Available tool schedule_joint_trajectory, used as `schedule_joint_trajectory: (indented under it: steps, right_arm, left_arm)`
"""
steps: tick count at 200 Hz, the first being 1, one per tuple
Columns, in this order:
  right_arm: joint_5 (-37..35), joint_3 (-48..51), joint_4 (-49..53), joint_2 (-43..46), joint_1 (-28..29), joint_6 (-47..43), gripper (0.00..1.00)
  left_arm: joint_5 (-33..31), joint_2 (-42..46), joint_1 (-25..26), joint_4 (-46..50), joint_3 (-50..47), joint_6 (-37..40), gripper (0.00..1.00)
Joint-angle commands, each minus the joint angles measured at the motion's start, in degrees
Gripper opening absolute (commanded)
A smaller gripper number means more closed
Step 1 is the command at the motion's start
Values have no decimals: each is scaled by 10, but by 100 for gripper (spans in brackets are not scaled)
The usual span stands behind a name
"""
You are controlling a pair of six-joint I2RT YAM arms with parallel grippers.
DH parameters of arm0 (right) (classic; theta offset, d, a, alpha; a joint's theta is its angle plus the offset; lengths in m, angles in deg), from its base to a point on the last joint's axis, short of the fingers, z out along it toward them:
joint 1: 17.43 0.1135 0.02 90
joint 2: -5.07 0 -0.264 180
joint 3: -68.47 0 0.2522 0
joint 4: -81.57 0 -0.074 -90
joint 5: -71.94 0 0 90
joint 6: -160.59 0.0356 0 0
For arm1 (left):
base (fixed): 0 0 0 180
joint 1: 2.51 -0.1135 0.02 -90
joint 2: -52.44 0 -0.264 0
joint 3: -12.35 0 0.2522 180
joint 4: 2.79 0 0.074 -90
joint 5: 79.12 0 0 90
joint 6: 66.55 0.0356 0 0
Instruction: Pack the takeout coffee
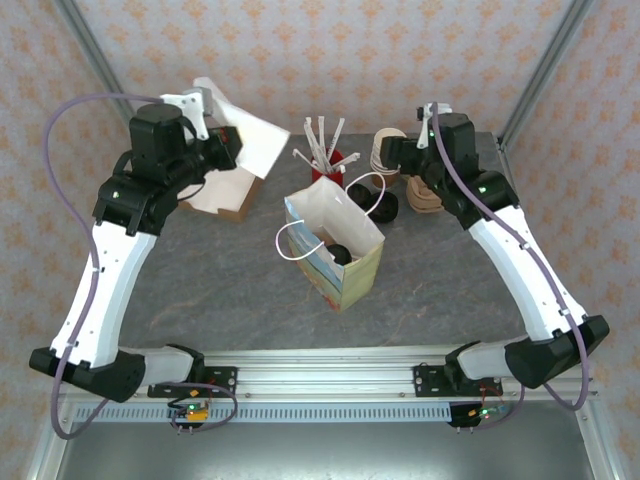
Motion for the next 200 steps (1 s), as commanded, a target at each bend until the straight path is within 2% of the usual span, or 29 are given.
schedule_joint_trajectory:
  steps: [1, 35, 91, 161, 200]
  right_arm:
    - [-25, -13, 20, 24, -9, 4, 82]
    - [-45, -11, 56, 22, -27, -13, 83]
    - [-52, 9, 97, 32, -34, -15, 83]
    - [-36, 56, 97, 85, -33, -5, 83]
    - [-34, 70, 98, 103, -34, -4, 84]
  left_arm:
    - [55, 12, 43, 71, 3, 17, 0]
    - [121, 31, 107, 114, 14, 1, 0]
    - [125, 49, 179, 117, -12, -38, 0]
    - [119, -21, 214, 121, -9, -33, 0]
    - [88, -77, 223, 152, 9, -8, 0]
